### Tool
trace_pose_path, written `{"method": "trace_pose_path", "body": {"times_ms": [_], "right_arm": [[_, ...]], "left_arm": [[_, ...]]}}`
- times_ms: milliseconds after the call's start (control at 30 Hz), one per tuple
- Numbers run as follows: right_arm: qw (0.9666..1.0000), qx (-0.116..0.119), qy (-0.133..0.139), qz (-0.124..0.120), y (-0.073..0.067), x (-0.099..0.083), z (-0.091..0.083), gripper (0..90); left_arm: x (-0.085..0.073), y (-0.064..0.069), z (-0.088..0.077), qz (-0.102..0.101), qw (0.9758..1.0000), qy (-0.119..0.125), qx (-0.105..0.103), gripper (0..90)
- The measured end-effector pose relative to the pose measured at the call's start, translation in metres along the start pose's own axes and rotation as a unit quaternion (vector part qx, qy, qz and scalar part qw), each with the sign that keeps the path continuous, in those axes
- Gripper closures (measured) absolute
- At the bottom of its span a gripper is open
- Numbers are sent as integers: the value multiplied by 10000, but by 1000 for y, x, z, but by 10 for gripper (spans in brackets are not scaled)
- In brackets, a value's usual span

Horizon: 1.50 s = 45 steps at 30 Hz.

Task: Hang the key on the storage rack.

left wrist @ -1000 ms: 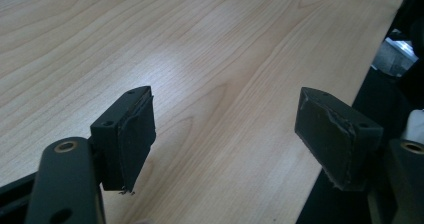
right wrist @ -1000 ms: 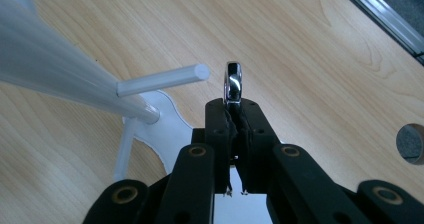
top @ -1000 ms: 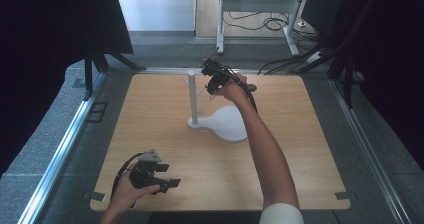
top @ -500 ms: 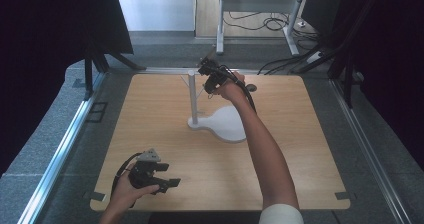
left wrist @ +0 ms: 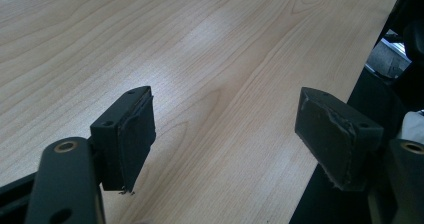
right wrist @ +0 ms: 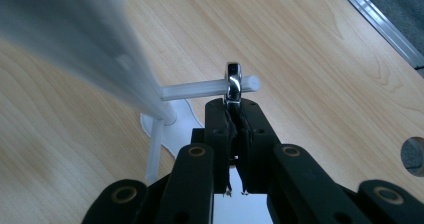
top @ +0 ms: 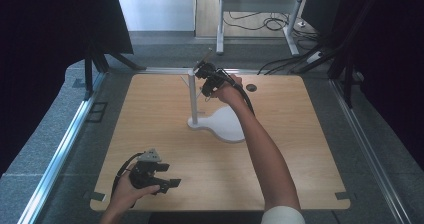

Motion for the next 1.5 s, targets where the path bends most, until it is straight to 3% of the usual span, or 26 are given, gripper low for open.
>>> {"method": "trace_pose_path", "body": {"times_ms": [167,367,467,800,1233,1500], "right_arm": [[10000,81,49,12,-5,-2,0,801],[9997,214,129,-4,-12,-5,-5,686],[9997,141,197,43,-14,-7,-9,618],[9981,230,559,152,-19,-29,-31,554],[9949,284,899,349,-17,-97,-55,534],[9919,435,1068,525,-29,-159,-58,524]], "left_arm": [[-1,0,2,-4,10000,-32,9,245],[-2,0,2,13,10000,-59,16,245],[-2,-1,2,11,10000,-65,26,244],[-4,-2,5,25,9999,-133,80,244],[-6,-3,9,35,9996,-218,152,243],[-7,-3,9,44,9995,-239,184,243]]}}
Point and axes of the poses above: each handheld gripper's, and its own axes: z roughly forward along the jaws, x roughly out of its top, y roughly to its right, the point moved 10 cm from there along z, roughly forward along the jaws, and after that the axes turned 8 degrees about y, right-handed, at the moved point
